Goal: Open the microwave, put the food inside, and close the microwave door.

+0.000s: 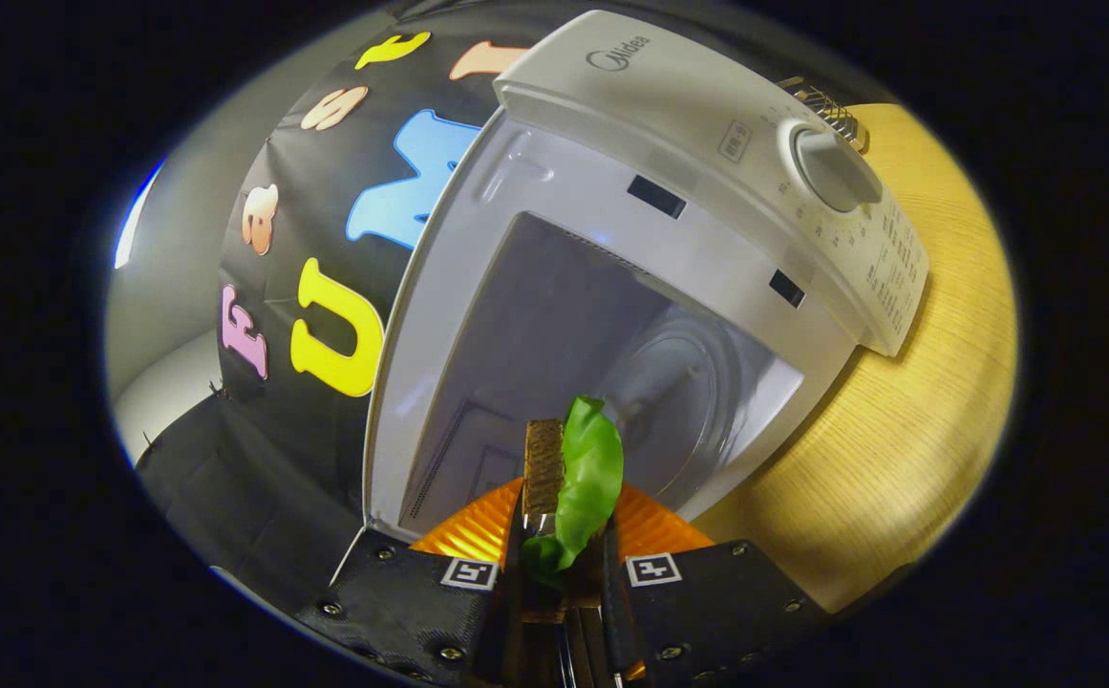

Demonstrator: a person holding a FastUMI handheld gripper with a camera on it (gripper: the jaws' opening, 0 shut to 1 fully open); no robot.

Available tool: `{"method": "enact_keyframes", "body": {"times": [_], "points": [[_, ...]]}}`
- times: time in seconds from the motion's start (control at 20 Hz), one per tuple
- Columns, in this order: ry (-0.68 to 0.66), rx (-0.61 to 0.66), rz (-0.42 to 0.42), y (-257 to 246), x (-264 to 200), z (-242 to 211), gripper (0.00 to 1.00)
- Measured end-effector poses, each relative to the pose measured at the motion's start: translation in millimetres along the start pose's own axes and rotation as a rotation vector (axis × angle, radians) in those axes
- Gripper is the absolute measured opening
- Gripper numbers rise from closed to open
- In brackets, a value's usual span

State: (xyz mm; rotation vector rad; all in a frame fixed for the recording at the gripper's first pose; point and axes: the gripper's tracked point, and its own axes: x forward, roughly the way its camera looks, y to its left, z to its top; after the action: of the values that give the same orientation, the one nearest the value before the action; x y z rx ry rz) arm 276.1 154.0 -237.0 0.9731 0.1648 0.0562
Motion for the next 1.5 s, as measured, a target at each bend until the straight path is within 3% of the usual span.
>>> {"method": "enact_keyframes", "body": {"times": [0.15,0.4,0.85,1.15,1.25,1.3,1.5], "points": [[-0.11,0.094,-0.001,-5.4,16.3,17.5,0.34],[-0.223,0.137,-0.046,-18.6,40.4,29.0,0.34],[-0.268,0.135,-0.129,-40.9,79.2,31.1,0.34],[-0.28,0.071,-0.149,-44.1,77.3,28.1,0.36],[-0.272,0.024,-0.17,-48.4,76.4,30.6,0.44],[-0.265,0.02,-0.175,-47.0,75.3,30.0,0.55],[-0.264,-0.006,-0.169,-46.5,64.4,38.1,0.76]]}}
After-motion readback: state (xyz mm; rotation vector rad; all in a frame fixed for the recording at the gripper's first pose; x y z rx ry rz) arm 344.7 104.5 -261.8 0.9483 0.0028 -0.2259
